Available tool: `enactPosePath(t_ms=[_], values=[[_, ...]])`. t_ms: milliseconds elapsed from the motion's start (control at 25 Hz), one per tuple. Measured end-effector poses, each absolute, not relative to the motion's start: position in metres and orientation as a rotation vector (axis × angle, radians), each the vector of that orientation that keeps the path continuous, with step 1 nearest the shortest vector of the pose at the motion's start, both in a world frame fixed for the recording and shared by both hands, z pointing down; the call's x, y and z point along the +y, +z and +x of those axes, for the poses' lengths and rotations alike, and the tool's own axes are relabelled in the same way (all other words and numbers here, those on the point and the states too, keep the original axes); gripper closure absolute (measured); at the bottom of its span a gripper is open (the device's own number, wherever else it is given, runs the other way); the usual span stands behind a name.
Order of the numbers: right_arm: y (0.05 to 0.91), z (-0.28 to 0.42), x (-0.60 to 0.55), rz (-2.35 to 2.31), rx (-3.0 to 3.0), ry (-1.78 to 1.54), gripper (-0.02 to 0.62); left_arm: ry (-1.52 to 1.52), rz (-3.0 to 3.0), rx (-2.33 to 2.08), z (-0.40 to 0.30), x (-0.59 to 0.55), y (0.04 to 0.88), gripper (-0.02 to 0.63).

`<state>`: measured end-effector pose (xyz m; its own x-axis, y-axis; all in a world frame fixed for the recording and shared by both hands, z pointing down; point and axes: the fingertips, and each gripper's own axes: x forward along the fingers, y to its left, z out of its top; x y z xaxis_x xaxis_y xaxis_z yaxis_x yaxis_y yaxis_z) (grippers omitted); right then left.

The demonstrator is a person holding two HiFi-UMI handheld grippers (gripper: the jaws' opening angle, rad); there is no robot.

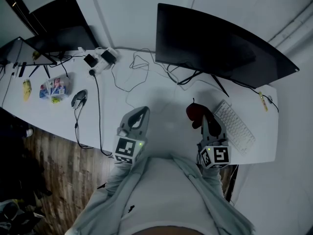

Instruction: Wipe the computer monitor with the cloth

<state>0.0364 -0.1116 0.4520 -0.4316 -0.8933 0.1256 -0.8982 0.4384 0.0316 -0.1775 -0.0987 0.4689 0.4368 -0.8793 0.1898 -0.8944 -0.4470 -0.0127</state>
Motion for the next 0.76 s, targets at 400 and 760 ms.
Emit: enactPosePath(t_ms=[400,760], values=[[0.454,0.036,-0.114,1.595,-2.567,0.082,0.555,0.274,2.573,-1.611,-0.178,-0.102,0.470,0.584],[0.462,0.024,-0.126,1.567,-2.591,0.119,0.555,0.287,2.582,-1.640,-0.189,-0.106,0.462,0.584]])
